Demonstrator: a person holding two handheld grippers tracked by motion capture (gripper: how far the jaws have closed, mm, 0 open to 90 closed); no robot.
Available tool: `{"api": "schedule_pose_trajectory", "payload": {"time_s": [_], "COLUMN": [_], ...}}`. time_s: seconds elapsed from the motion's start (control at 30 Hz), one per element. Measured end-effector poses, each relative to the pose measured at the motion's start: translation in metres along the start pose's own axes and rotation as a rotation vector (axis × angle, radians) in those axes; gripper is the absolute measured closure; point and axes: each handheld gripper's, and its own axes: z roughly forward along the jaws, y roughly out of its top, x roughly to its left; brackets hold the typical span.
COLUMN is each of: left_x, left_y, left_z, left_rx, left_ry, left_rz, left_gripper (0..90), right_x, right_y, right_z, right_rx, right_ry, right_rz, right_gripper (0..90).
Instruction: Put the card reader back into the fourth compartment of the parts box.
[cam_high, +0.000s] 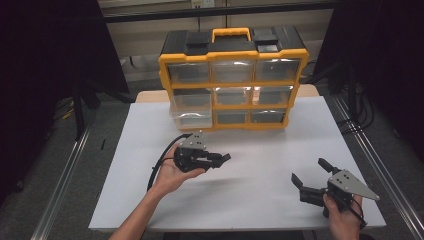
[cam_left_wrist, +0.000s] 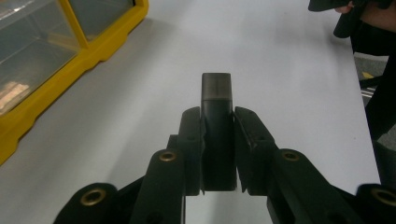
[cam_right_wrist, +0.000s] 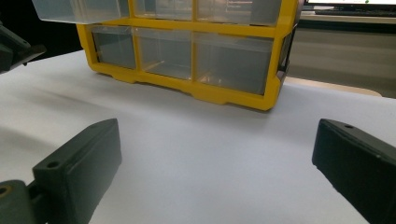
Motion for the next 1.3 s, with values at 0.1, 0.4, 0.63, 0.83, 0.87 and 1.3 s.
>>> {"api": "schedule_pose_trajectory", "payload": {"time_s": [0.1, 0.4, 0.63, 0.83, 0.87, 1.3], "left_x": [0.000, 0.001, 0.000, 0.000, -0.001, -0.002], "left_y": [0.000, 0.002, 0.005, 0.007, 0.007, 0.013], "left_z": [-0.003, -0.014, -0.023, -0.030, -0.031, -0.047], "left_rx": [-0.011, -0.040, -0.065, -0.076, -0.080, -0.117], "left_ry": [0.006, 0.023, 0.036, 0.045, 0.048, 0.082], "left_rz": [-0.009, -0.007, -0.005, -0.007, -0.007, 0.008], "left_gripper": [73.8, 73.8, 73.8, 73.8, 73.8, 73.8], "right_x": [0.000, 0.000, 0.000, 0.000, 0.000, -0.001], "right_y": [0.000, 0.000, 0.000, 0.000, 0.000, 0.000], "right_z": [0.000, 0.000, 0.000, 0.000, 0.000, -0.001], "right_rx": [-0.001, -0.006, -0.005, -0.005, -0.004, -0.006], "right_ry": [0.000, 0.001, 0.001, 0.002, 0.002, 0.002], "right_rz": [0.004, 0.007, 0.009, 0.010, 0.010, 0.013], "right_gripper": [1.4, 1.3, 1.2, 1.2, 1.2, 1.1]}}
